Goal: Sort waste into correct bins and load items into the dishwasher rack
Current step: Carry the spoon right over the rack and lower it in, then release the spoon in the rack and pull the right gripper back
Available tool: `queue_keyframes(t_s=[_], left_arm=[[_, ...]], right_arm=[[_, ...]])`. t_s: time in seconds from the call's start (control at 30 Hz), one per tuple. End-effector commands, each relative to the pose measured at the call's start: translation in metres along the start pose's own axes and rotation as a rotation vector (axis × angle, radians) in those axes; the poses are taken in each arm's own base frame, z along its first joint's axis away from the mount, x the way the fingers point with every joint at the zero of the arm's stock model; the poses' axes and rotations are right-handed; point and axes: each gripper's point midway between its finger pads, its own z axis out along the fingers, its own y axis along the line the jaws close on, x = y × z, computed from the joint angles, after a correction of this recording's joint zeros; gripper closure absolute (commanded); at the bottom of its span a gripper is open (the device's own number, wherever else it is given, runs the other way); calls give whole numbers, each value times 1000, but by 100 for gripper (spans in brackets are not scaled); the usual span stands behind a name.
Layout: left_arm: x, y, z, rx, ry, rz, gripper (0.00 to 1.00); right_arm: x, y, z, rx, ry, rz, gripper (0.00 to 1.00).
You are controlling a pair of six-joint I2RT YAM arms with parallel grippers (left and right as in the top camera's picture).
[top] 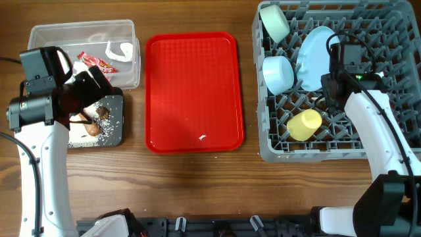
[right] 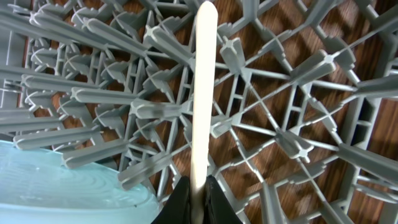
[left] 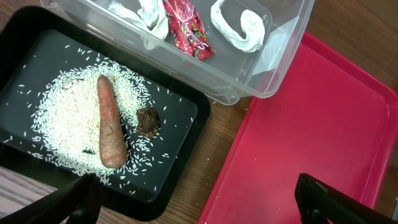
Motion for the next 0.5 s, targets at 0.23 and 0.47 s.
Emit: queue_keyframes(t_s=[0.23,0.47], left_arm=[[-5,2,-4,-9,-21,2,0],[-5,2,-4,-9,-21,2,0]], right_arm=[[11,-5,5,24,53,14,80],[19,-7,4,29,101,10,77]])
